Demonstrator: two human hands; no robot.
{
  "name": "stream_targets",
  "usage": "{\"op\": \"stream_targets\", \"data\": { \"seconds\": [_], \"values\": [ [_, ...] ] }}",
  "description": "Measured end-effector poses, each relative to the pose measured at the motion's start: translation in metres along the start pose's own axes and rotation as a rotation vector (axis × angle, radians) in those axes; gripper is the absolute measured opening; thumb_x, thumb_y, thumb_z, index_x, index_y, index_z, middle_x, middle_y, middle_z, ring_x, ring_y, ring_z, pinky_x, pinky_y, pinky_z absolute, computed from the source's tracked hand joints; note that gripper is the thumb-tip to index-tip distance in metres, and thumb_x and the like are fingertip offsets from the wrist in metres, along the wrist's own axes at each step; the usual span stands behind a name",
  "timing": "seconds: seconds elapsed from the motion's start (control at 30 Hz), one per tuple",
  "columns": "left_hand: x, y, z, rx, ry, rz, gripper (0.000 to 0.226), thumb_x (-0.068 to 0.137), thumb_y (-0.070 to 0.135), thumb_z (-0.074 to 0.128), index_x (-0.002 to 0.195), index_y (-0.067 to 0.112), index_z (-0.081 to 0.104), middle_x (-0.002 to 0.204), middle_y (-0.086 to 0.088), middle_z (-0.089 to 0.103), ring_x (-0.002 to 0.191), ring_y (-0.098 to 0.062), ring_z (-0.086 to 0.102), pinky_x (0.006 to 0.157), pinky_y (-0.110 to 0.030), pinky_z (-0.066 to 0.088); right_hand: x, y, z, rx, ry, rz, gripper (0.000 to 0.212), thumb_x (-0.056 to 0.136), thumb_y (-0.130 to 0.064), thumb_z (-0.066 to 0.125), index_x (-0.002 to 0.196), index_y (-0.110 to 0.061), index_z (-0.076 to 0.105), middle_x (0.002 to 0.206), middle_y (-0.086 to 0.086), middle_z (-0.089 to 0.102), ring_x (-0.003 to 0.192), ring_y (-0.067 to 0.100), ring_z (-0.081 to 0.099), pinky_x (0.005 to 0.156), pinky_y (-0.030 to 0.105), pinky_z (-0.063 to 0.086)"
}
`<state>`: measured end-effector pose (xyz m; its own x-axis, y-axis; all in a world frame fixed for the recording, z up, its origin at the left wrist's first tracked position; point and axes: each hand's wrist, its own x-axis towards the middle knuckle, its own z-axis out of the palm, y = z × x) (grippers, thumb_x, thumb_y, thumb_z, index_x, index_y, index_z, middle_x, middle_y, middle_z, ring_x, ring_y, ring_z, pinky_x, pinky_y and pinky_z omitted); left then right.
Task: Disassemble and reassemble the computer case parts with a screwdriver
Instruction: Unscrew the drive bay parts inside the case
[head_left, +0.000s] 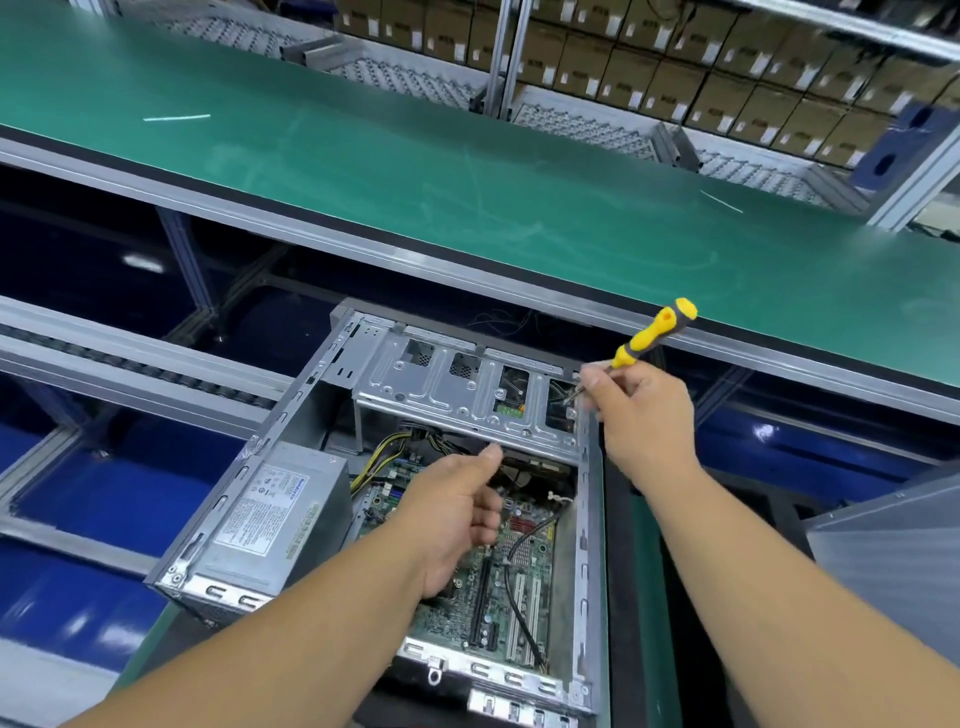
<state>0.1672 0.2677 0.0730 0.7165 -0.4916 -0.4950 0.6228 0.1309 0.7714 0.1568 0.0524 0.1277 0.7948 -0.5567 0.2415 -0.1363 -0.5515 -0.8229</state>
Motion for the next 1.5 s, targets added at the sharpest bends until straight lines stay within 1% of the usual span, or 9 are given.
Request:
{"op": "stream_targets", "data": {
  "seconds": [0.1,0.2,0.37,0.7,1.03,1.13,1.27,1.4,1.5],
  "values": [
    [0.007,-0.007,-0.003,0.227,0.148,0.105,0.018,0.101,0.033,0.063,0.105,0.016,0.064,0.068,0.001,0.063,0.056,-0.011,0.056,0.055,-0.027,0.049,0.025,0.016,-0.003,-0.145,-0.046,0.007,0.018,0.096,-0.036,0.069,0.08,-0.031,0.075,0.07,-0.012,0.074,0.067,0.006,0.066,0.066,0.032,0.054],
    [0.009,-0.011,-0.001,0.344,0.18,0.163,0.008,0.1,0.028,0.061,0.099,0.023,0.067,0.075,0.001,0.066,0.062,-0.014,0.057,0.059,-0.029,0.051,0.033,0.027,0.001,-0.221,-0.074,0.009,0.017,0.096,-0.036,0.069,0.08,-0.034,0.074,0.071,-0.007,0.074,0.074,0.015,0.069,0.069,0.035,0.057],
    [0.01,-0.013,0.0,0.361,0.198,0.193,0.008,0.099,0.022,0.06,0.097,0.022,0.067,0.075,0.0,0.065,0.062,-0.016,0.055,0.057,-0.03,0.048,0.036,0.032,0.009,-0.268,-0.107,-0.013,0.02,0.096,-0.038,0.069,0.077,-0.036,0.073,0.066,-0.007,0.07,0.069,0.016,0.066,0.061,0.036,0.055],
    [0.015,-0.016,0.0,0.374,0.198,0.196,0.009,0.097,0.02,0.06,0.096,0.024,0.067,0.077,-0.002,0.065,0.063,-0.017,0.053,0.058,-0.032,0.047,0.034,0.037,0.007,-0.301,-0.117,-0.028,0.015,0.097,-0.037,0.07,0.089,-0.027,0.078,0.073,-0.007,0.07,0.073,0.019,0.066,0.067,0.038,0.056],
    [0.014,-0.017,0.001,0.361,0.207,0.207,0.01,0.097,0.016,0.06,0.095,0.022,0.068,0.074,-0.001,0.065,0.059,-0.014,0.052,0.054,-0.03,0.045,0.032,0.039,0.013,-0.355,-0.082,-0.028,0.027,0.093,-0.045,0.073,0.072,-0.028,0.067,0.072,-0.013,0.07,0.064,0.009,0.062,0.055,0.029,0.049],
    [0.011,-0.006,0.008,0.403,0.249,0.358,0.013,0.096,0.019,0.061,0.092,0.031,0.066,0.084,0.002,0.066,0.065,-0.009,0.057,0.058,-0.02,0.047,0.033,0.041,0.014,-0.357,-0.034,0.007,0.039,0.087,-0.053,0.076,0.068,-0.022,0.062,0.066,-0.01,0.066,0.058,0.013,0.058,0.05,0.027,0.041],
    [0.016,0.057,0.044,0.552,0.193,0.72,0.015,0.09,0.041,0.066,0.104,0.041,0.059,0.092,0.017,0.062,0.077,0.0,0.059,0.063,-0.012,0.047,0.032,0.04,0.019,-0.359,-0.027,-0.044,0.043,0.086,-0.051,0.077,0.065,-0.021,0.054,0.058,-0.006,0.057,0.056,0.014,0.053,0.049,0.029,0.038],
    [0.036,0.125,0.099,0.922,0.088,0.888,0.052,0.085,0.052,0.074,0.13,0.034,0.055,0.11,0.013,0.056,0.091,-0.008,0.057,0.08,-0.03,0.05,0.034,0.039,0.022,-0.373,-0.045,-0.079,0.043,0.088,-0.048,0.074,0.065,-0.021,0.049,0.058,-0.003,0.055,0.056,0.019,0.052,0.049,0.033,0.036],
    [0.051,0.143,0.128,1.19,0.061,0.864,0.046,0.084,0.049,0.078,0.121,0.027,0.062,0.104,0.006,0.064,0.096,-0.017,0.061,0.083,-0.035,0.051,0.034,0.04,0.02,-0.366,-0.051,-0.054,0.039,0.089,-0.049,0.074,0.07,-0.02,0.057,0.063,-0.003,0.061,0.062,0.022,0.059,0.057,0.039,0.048]
  ]
}}
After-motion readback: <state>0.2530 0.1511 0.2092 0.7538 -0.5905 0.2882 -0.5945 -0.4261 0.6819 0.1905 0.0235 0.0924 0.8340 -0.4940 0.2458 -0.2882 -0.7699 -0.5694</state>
